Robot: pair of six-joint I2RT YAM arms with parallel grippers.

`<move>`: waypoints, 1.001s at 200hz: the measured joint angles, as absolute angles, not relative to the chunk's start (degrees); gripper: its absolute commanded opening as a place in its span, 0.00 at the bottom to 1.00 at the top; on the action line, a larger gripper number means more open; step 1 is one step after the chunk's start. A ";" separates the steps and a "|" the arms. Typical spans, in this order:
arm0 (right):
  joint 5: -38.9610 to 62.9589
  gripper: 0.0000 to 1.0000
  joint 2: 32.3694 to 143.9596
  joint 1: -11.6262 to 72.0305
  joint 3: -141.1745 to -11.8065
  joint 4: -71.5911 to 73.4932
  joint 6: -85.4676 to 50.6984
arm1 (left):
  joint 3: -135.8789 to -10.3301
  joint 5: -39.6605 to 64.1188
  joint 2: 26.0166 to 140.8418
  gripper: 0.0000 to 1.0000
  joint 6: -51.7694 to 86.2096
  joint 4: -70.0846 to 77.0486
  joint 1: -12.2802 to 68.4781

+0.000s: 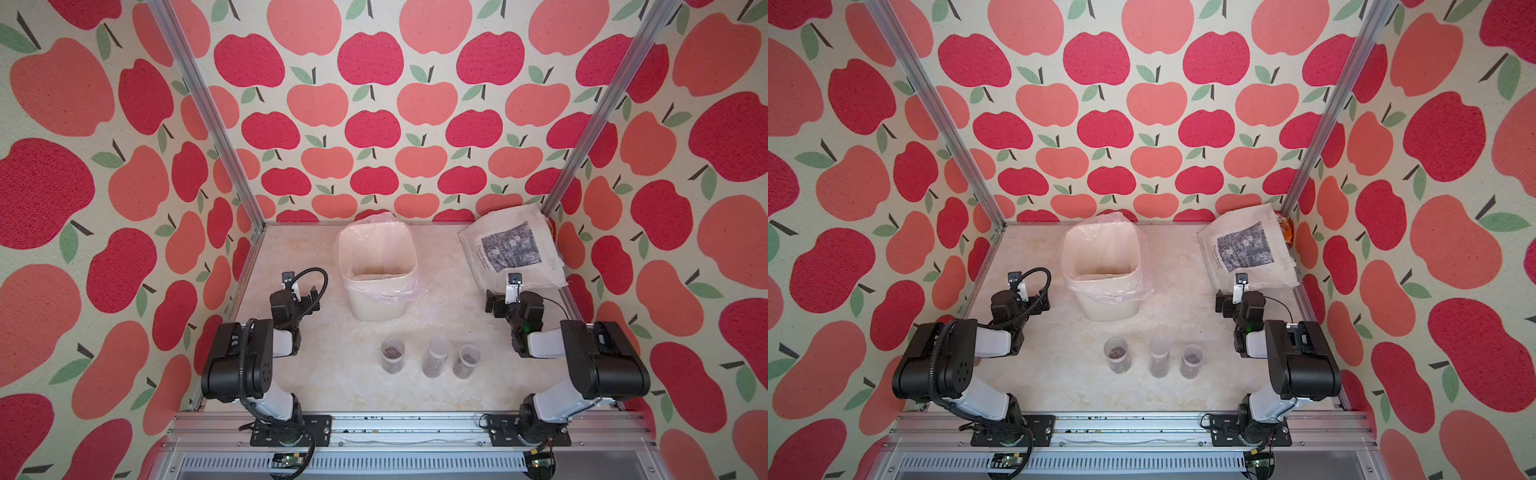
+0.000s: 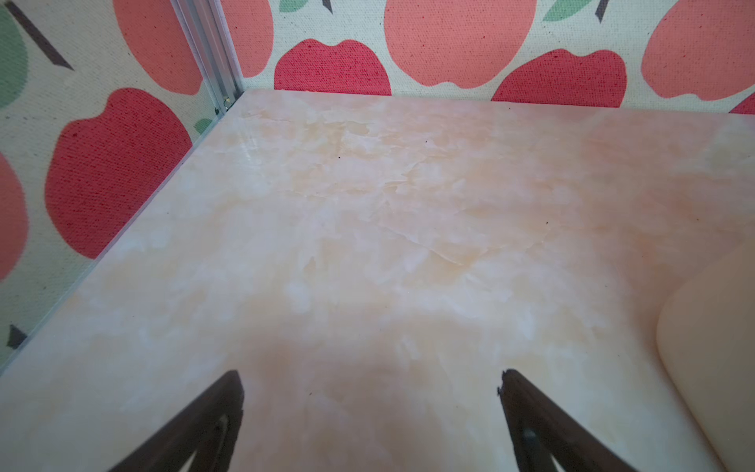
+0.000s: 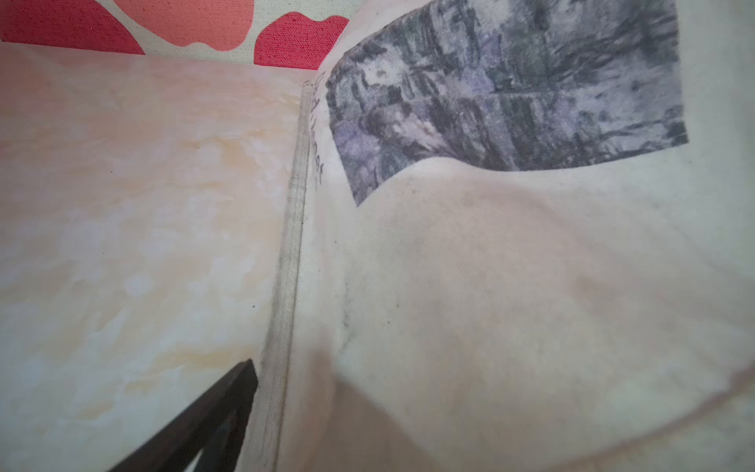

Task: Empty the moldy dried flower tea in the jars
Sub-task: Move the trash bin to the center of the board.

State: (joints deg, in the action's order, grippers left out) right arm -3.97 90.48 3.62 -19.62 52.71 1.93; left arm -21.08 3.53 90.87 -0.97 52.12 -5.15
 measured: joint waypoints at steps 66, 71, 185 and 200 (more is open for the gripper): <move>-3.97 0.99 90.48 3.62 -19.62 52.73 1.93 | -21.08 3.53 90.87 0.99 -0.97 52.12 -5.15; -3.97 0.99 90.48 3.62 -19.62 52.73 1.93 | -21.08 3.53 90.87 0.99 -0.97 52.12 -5.15; -3.27 0.99 90.26 3.60 -19.59 53.08 2.42 | -21.43 3.92 90.87 0.99 -0.99 52.31 -5.69; -2.87 0.99 88.49 3.64 -19.29 52.25 2.83 | -21.23 3.68 90.50 0.99 -1.13 52.69 -5.13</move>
State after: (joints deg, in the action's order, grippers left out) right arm -2.87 88.49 3.64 -19.29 52.25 2.83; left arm -21.23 3.68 90.50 -1.13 52.69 -5.13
